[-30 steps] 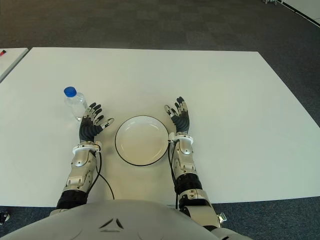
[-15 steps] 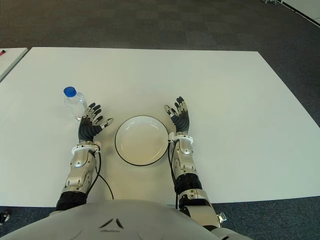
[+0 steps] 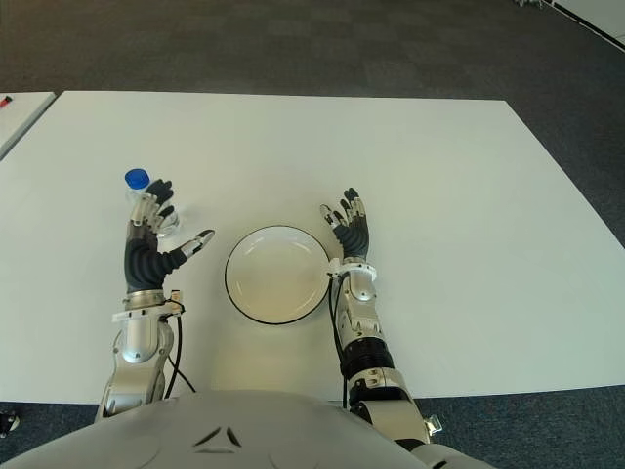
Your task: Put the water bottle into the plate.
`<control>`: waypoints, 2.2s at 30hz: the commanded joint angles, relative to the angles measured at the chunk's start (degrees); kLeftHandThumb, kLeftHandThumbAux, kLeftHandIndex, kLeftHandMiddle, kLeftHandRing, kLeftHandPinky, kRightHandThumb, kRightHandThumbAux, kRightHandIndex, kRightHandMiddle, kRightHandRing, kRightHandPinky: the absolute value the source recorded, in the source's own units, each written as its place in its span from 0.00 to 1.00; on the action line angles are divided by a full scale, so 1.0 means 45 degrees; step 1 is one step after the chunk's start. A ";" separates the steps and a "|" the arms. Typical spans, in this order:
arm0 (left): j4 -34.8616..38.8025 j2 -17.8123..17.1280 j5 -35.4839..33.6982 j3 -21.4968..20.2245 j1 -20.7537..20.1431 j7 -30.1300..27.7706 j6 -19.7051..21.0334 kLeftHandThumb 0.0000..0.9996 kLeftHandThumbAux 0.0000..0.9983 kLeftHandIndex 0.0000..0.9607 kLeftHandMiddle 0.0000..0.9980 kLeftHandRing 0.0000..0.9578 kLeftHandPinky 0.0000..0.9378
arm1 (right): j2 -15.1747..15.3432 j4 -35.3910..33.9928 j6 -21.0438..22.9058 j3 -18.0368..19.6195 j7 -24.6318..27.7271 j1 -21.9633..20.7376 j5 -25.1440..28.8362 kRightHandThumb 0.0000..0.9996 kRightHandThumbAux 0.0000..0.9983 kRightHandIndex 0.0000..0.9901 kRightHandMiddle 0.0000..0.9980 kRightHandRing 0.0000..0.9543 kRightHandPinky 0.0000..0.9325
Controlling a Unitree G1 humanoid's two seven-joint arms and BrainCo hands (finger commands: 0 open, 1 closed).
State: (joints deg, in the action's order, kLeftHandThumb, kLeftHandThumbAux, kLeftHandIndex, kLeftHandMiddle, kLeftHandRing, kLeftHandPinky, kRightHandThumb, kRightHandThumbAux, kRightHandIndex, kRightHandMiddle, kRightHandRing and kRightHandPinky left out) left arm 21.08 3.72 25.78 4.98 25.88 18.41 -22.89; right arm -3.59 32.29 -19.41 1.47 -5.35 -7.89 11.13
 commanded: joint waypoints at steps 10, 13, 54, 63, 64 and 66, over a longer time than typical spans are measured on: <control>0.1018 0.0442 0.0518 0.1222 0.0931 0.0810 -0.1067 0.00 0.85 0.17 0.15 0.14 0.14 | -0.0952 0.1278 0.0318 0.0179 -0.0180 0.0051 -0.0012 0.04 0.76 0.05 0.06 0.05 0.09; 0.0639 0.0509 -0.0744 0.1333 0.0740 0.0656 -0.1195 0.00 0.86 0.15 0.14 0.13 0.14 | -0.0966 0.1357 0.0289 0.0198 -0.0209 0.0002 0.0004 0.04 0.76 0.05 0.06 0.04 0.09; -0.0672 -0.1331 -0.3429 -0.2913 -0.2457 0.0858 -0.1784 0.00 0.73 0.11 0.15 0.15 0.19 | -0.0939 0.1879 -0.0043 0.0179 -0.0322 -0.0218 -0.0009 0.05 0.75 0.07 0.07 0.05 0.10; 0.0300 0.0041 0.2520 -0.4321 -0.0168 0.4071 -0.1430 0.00 0.62 0.12 0.16 0.17 0.20 | -0.0892 0.2018 -0.0158 0.0182 -0.0255 -0.0260 0.0037 0.06 0.75 0.08 0.07 0.06 0.10; 0.0418 0.0068 0.2946 -0.4307 -0.0303 0.4095 -0.0998 0.00 0.62 0.12 0.16 0.18 0.20 | -0.0893 0.2045 -0.0172 0.0193 -0.0246 -0.0269 0.0045 0.06 0.75 0.08 0.07 0.06 0.10; 0.0535 0.0136 0.3711 -0.4286 -0.0557 0.4194 -0.0324 0.00 0.62 0.13 0.16 0.19 0.25 | -0.0896 0.2088 -0.0186 0.0221 -0.0231 -0.0289 0.0073 0.06 0.75 0.08 0.07 0.06 0.10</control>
State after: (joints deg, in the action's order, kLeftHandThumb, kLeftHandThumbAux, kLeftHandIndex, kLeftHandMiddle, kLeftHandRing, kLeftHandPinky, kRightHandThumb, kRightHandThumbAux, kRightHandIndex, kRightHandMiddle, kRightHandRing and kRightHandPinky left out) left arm 22.81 1.69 29.75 -10.95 20.90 31.45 -30.91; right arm -3.53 37.72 -23.92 1.40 -6.05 -11.33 11.03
